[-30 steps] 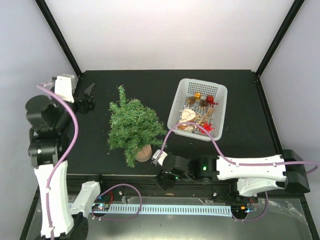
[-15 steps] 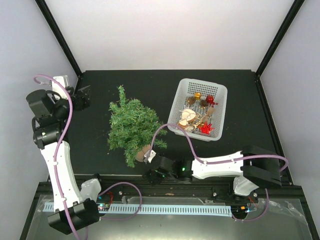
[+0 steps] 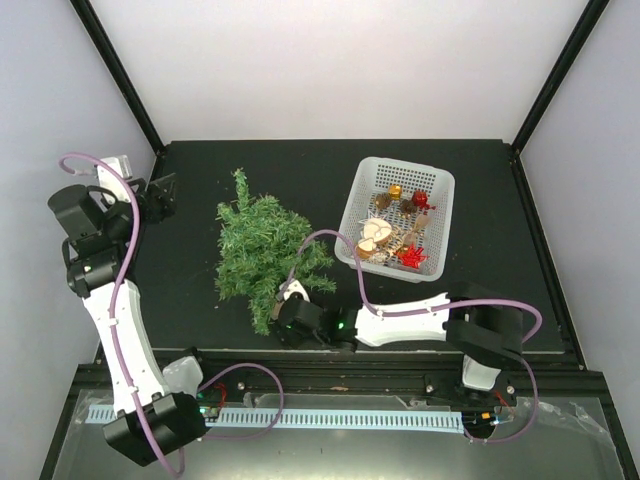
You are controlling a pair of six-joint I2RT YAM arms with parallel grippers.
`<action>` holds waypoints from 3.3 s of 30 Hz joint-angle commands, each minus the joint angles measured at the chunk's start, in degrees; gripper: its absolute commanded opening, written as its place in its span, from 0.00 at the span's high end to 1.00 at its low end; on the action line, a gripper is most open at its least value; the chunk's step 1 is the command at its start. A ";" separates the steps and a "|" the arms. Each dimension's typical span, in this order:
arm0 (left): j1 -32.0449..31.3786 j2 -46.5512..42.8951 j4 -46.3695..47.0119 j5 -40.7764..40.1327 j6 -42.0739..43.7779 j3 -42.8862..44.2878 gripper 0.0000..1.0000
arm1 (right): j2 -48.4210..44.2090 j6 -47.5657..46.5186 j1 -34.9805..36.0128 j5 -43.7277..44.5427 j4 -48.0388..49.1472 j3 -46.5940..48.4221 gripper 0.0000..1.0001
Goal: Decorate the small christmas tree
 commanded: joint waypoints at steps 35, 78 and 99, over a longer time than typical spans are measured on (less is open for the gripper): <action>0.08 1.59 -14.52 13.11 64.69 -26.22 0.26 | 8.79 7.51 -10.48 -10.40 -2.50 7.89 0.22; 5.06 0.78 -8.70 11.40 48.70 -21.86 0.25 | -5.05 -2.39 -19.87 -17.07 -2.31 0.11 0.13; 4.95 2.34 -5.13 18.71 37.80 -18.71 0.24 | -18.26 -3.31 -44.18 -17.58 -18.97 1.30 0.17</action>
